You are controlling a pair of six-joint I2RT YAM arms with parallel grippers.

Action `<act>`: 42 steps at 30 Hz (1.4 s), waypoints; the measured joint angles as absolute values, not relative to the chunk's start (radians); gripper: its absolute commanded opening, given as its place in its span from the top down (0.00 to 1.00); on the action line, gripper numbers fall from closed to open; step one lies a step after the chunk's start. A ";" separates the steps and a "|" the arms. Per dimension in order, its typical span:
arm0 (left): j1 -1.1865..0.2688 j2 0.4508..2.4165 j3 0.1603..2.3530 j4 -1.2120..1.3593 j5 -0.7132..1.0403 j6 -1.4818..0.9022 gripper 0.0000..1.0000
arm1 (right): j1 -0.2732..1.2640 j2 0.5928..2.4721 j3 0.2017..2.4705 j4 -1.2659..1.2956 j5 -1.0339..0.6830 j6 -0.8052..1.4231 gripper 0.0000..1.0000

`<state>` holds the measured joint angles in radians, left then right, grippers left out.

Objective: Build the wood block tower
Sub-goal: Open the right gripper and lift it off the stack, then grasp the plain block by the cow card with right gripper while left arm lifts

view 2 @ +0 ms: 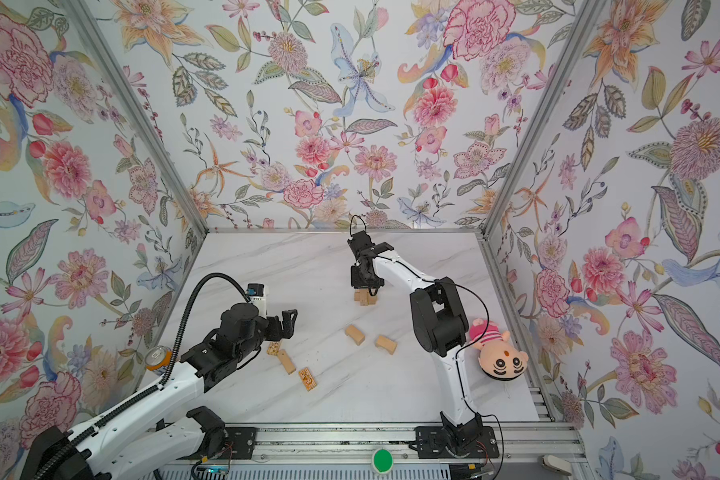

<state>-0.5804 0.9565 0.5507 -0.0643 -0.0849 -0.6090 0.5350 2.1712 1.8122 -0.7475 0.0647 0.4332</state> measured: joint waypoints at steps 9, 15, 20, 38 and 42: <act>-0.576 0.954 0.551 -0.066 -0.086 -0.609 0.01 | 0.553 2.152 1.812 -0.760 0.071 0.403 0.48; -0.576 0.875 0.523 -0.087 -0.093 -0.610 0.01 | 0.637 2.033 1.794 -0.768 0.076 0.379 0.41; -0.575 0.746 0.454 -0.143 -0.113 -0.632 0.01 | 0.743 1.906 1.716 -0.763 0.091 0.375 0.43; -0.576 0.477 0.294 -0.278 -0.113 -0.797 0.04 | 1.056 1.747 1.312 -0.569 0.063 0.495 0.52; -0.576 0.484 0.294 -0.280 -0.117 -0.812 0.03 | 1.100 1.752 1.303 -0.501 0.040 0.498 0.53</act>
